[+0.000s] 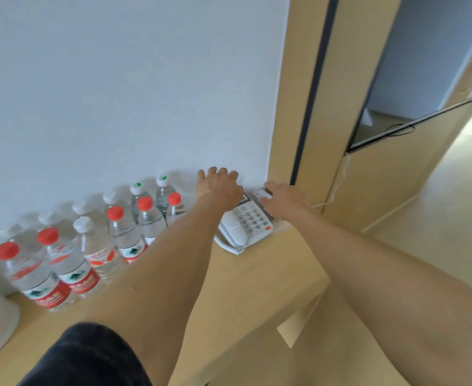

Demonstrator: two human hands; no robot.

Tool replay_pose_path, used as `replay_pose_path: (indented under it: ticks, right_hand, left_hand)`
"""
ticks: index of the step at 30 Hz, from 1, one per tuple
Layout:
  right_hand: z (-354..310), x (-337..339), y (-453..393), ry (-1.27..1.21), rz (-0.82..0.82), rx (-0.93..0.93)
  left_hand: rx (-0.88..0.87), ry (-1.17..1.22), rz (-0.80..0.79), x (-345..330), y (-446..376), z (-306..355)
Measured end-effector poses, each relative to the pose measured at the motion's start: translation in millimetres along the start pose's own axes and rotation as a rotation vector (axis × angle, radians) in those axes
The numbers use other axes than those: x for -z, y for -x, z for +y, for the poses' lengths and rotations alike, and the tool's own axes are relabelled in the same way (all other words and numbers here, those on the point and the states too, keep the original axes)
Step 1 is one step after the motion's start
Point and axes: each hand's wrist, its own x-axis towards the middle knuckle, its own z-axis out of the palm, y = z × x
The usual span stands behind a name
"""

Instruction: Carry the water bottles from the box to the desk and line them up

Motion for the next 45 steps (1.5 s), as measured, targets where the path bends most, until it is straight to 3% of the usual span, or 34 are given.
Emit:
replay_pose_path:
  ticks: [13, 19, 31, 38, 45]
  right_hand:
    - [244, 30, 104, -0.076, -0.029, -0.367]
    - [354, 40, 173, -0.102, 0.030, -0.509]
    - [514, 48, 302, -0.129, 0.002, -0.900]
    - [579, 43, 305, -0.164, -0.042, -1.033]
    - [654, 61, 248, -0.152, -0.080, -1.109]
  left_hand:
    - [-0.335, -0.025, -0.101, -7, 15, 273]
    - [-0.468, 0.006, -0.141, -21, 40, 407]
    - [-0.782, 0.043, -0.198, -51, 86, 605]
    - [-0.908, 0.005, -0.244, -71, 64, 687]
    - [-0.954, 0.035, -0.296, -84, -16, 767]
